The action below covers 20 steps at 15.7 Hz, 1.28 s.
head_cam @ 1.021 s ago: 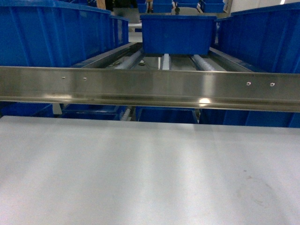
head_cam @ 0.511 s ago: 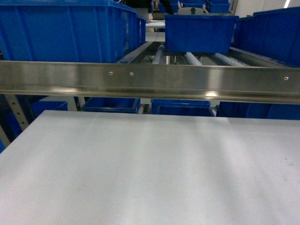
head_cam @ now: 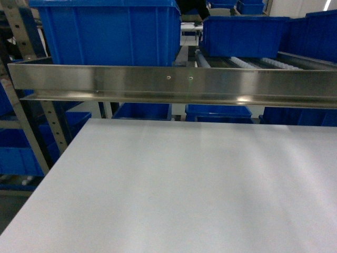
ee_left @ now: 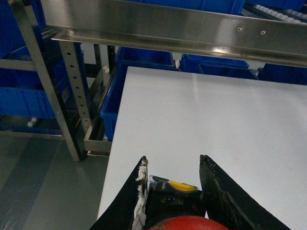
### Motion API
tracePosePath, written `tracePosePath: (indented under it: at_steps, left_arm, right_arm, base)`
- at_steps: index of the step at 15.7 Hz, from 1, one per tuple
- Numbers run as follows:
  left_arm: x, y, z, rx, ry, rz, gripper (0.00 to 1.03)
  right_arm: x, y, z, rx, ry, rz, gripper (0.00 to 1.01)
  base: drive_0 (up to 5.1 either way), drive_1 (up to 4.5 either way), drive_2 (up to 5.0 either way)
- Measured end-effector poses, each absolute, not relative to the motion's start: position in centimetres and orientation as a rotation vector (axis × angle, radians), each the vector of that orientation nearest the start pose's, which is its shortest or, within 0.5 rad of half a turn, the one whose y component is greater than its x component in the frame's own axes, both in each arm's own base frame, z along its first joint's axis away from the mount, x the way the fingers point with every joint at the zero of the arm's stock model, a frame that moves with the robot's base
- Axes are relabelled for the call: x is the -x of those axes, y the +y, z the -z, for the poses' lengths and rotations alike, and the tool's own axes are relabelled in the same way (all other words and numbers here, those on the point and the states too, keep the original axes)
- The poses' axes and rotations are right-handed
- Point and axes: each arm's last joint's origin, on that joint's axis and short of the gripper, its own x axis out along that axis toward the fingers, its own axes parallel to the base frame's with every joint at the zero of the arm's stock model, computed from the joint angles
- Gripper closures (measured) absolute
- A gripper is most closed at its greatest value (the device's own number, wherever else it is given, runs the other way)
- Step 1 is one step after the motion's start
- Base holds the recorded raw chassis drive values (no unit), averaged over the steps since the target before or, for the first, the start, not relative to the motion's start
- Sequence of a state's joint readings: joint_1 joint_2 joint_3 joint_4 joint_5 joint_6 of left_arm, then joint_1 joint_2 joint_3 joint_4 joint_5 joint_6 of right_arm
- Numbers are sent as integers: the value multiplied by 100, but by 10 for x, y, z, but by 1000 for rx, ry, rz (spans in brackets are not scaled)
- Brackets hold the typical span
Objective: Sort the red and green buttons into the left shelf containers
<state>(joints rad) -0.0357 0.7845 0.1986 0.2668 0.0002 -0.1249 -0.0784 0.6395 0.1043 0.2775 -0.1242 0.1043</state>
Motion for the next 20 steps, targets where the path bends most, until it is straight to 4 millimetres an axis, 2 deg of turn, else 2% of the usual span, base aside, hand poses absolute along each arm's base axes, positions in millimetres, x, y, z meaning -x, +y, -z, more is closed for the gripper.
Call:
tracePosePath:
  at_steps: [5,20]
  left_arm:
    - [-162,-6,-174,118,320,16,75]
    - [-162,-6,-174,118,321,16,75]
  right_arm:
    - [-143,-8,-163,-129,255,-32,72]
    - [-143,-8,-163,-129,254,-32,72]
  base:
    - [-477,140,354]
    - [-495,242,242]
